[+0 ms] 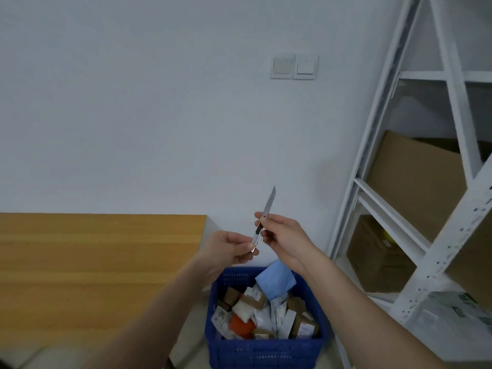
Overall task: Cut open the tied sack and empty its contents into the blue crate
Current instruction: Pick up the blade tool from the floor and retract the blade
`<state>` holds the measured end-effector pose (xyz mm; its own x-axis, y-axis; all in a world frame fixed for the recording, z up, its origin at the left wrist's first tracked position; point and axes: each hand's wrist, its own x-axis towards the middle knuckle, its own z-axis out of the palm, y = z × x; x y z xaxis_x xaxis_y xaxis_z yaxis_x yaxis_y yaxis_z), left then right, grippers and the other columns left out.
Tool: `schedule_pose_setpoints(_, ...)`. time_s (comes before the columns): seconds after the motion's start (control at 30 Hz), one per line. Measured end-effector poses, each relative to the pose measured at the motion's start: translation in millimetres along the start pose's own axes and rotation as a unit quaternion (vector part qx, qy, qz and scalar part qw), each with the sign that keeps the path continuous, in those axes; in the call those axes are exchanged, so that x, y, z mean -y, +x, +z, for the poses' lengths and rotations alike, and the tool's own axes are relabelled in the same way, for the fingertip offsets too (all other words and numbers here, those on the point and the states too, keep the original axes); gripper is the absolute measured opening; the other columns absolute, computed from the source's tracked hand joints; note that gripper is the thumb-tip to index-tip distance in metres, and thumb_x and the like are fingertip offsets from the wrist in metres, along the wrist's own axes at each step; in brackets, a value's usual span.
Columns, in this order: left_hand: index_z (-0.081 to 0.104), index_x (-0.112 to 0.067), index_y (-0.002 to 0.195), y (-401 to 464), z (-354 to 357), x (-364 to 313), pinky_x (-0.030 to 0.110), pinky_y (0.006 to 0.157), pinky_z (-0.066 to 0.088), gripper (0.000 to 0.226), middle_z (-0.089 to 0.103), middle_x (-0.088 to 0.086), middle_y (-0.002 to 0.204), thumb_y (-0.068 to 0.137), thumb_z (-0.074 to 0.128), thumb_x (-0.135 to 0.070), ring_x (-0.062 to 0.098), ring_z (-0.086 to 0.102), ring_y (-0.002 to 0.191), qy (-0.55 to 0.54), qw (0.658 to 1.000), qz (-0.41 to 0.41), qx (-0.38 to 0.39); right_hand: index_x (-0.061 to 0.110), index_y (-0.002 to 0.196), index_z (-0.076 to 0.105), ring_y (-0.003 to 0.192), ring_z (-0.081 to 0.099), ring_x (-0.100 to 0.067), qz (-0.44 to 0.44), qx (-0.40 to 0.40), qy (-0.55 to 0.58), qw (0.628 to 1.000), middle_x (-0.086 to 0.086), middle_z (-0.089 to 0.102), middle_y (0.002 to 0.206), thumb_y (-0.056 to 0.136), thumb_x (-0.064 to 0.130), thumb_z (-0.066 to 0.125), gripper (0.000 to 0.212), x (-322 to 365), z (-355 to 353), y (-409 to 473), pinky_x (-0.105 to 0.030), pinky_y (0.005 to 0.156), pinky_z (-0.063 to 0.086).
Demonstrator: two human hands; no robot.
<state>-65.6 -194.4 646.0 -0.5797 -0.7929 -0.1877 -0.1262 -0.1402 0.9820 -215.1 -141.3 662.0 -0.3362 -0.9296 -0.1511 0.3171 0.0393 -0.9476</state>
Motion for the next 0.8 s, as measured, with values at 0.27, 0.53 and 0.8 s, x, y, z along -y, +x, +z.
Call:
schedule_pose_setpoints(0.27,0.064,0.006,0.107,50.0,-47.2,-24.6,0.027,0.076,0.055,0.026,0.072,0.018,0.094,0.083,0.068,-0.003,0.023,0.070,0.083,-0.010,1.000,-0.010,0.005,0.017,0.104,0.072,0.074,0.050,-0.015,0.012,0.006,-0.049,0.999,-0.002,0.067,0.092,0.091,0.027,0.062,0.019,11.8,17.2,70.8,-0.024,0.070,0.046)
schedule_pose_setpoints(0.53,0.070,-0.003,0.091,83.5,-69.5,-16.5,0.031,0.078,0.055,0.010,0.074,0.013,0.092,0.084,0.068,-0.010,0.021,0.068,0.083,-0.001,0.997,-0.045,-0.056,0.017,0.100,0.073,0.078,0.053,-0.015,0.041,0.047,-0.126,0.990,0.000,0.068,0.091,0.097,0.033,0.050,0.028,0.4,37.1,120.1,-0.024,0.070,0.047)
schedule_pose_setpoints(0.8,0.072,-0.006,0.085,108.1,-118.5,-5.9,0.026,0.076,0.054,0.008,0.074,0.006,0.081,0.083,0.070,-0.014,0.016,0.069,0.080,0.084,0.993,-0.044,-0.068,0.009,0.099,0.075,0.075,0.055,-0.013,0.119,0.074,-0.063,0.988,-0.006,0.073,0.101,0.094,0.027,0.057,0.026,-16.4,70.0,157.1,-0.023,0.066,0.043)
